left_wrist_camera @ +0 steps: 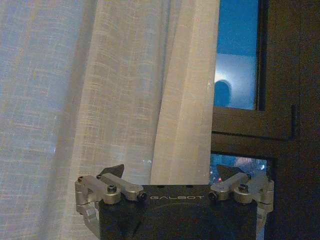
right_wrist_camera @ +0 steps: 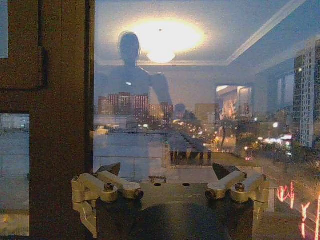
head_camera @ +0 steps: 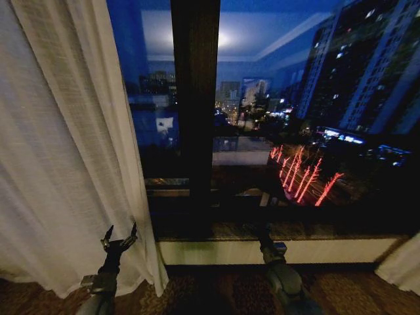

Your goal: Open the curtains by pulling them apart, changing their state from closed to fully open.

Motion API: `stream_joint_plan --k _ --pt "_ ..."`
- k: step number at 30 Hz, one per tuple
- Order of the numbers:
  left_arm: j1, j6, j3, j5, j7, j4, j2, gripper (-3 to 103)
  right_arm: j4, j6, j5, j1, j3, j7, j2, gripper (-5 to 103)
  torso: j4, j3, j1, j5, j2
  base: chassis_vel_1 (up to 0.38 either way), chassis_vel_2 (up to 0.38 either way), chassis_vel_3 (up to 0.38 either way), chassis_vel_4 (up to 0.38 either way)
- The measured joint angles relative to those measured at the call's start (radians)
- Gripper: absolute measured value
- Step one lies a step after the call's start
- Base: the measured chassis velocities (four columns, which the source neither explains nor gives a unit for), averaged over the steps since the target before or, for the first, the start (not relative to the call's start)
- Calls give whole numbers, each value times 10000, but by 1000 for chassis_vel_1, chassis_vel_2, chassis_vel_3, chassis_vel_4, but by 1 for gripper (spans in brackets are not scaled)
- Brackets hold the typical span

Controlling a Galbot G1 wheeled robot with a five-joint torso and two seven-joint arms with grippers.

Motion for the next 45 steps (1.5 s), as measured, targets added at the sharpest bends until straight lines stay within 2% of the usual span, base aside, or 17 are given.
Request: stream_joint_plan --k 45 --pt "0 0 0 0 0 0 0 100 0 0 0 0 0 0 0 100 0 1 2 1 0 0 0 0 0"
